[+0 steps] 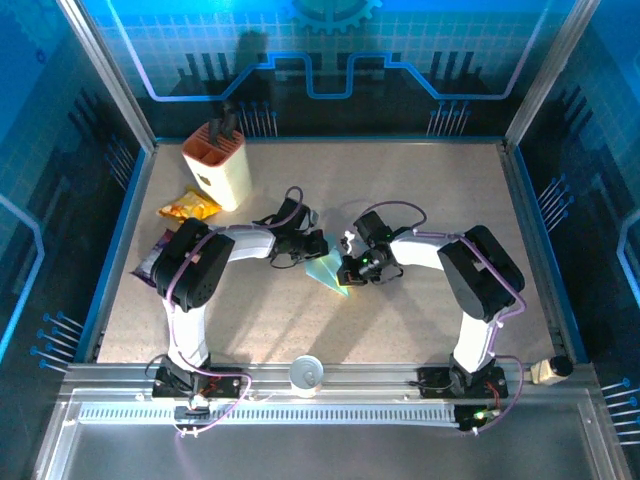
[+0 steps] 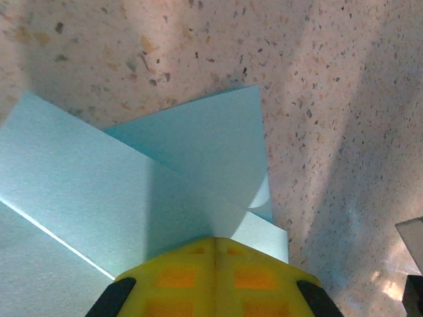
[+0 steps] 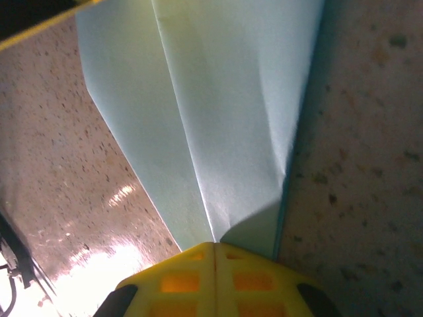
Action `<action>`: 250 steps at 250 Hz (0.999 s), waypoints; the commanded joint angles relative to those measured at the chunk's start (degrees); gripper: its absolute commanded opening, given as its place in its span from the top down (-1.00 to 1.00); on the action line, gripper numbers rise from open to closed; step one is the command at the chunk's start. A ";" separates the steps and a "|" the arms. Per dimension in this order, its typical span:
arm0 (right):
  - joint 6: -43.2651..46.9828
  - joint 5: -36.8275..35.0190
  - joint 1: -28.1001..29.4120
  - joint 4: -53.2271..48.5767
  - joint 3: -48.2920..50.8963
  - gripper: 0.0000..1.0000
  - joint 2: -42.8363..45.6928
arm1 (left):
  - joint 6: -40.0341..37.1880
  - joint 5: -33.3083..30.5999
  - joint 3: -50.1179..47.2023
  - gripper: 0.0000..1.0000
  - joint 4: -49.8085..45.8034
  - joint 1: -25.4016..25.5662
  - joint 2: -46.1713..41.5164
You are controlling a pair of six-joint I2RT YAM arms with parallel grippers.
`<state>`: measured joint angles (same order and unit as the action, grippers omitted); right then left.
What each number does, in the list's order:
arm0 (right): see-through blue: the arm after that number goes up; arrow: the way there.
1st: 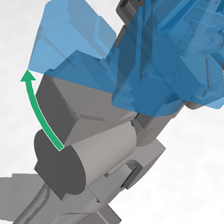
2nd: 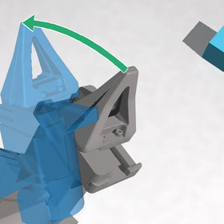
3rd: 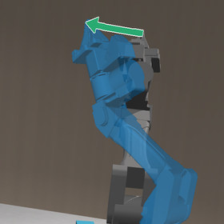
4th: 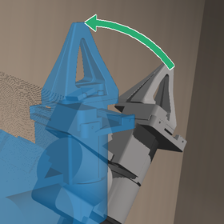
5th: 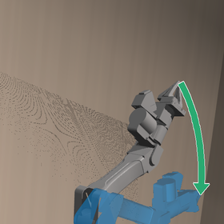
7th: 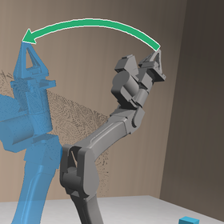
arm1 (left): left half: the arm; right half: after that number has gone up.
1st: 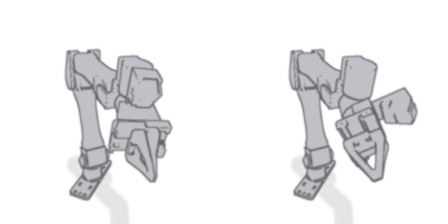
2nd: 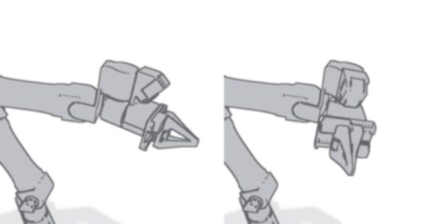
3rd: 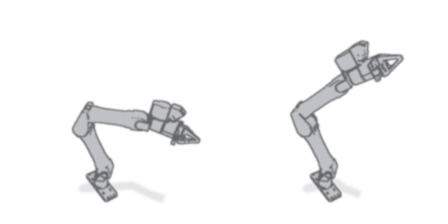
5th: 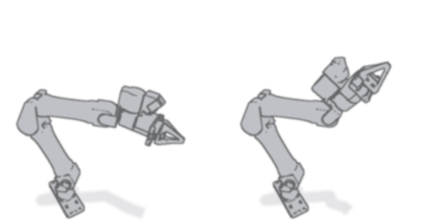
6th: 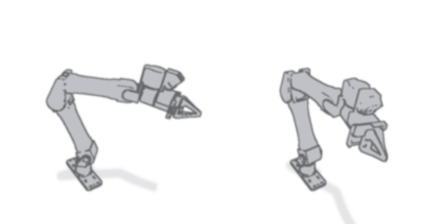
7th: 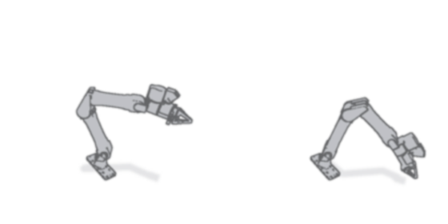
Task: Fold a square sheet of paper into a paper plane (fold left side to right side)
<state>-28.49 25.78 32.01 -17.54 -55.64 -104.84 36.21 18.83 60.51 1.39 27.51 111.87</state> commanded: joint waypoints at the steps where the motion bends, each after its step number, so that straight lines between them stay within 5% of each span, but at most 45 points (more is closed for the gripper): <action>1: -2.00 -1.35 1.63 -7.48 -1.03 1.00 2.37 | -2.36 -3.61 -1.84 0.93 -1.96 -0.02 2.64; 250: -5.53 -6.35 2.53 3.73 -9.35 1.00 -8.08 | -3.07 -3.55 -2.62 0.98 -1.29 0.00 2.34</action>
<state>-34.50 21.02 33.80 -13.41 -63.75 -110.89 34.33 18.83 60.16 3.07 27.51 112.14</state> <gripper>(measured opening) 0.061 0.068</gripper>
